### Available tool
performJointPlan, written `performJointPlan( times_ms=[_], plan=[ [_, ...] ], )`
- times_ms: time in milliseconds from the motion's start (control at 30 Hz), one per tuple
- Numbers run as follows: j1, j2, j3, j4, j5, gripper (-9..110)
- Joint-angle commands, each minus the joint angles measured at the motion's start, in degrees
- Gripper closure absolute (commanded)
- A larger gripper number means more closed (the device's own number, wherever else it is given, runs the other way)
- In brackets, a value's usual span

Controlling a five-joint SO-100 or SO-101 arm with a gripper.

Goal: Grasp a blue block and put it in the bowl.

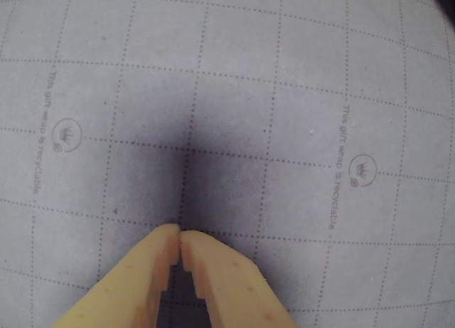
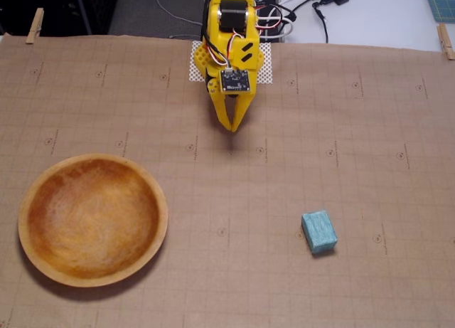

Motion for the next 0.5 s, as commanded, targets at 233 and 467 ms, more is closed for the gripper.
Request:
performJointPlan(
  times_ms=[233,467],
  plan=[
    [-0.5,0.6,-3.2,-0.9,0.4,105],
    [-0.4,-0.3,-18.4,-0.2,0.4,105]
  ],
)
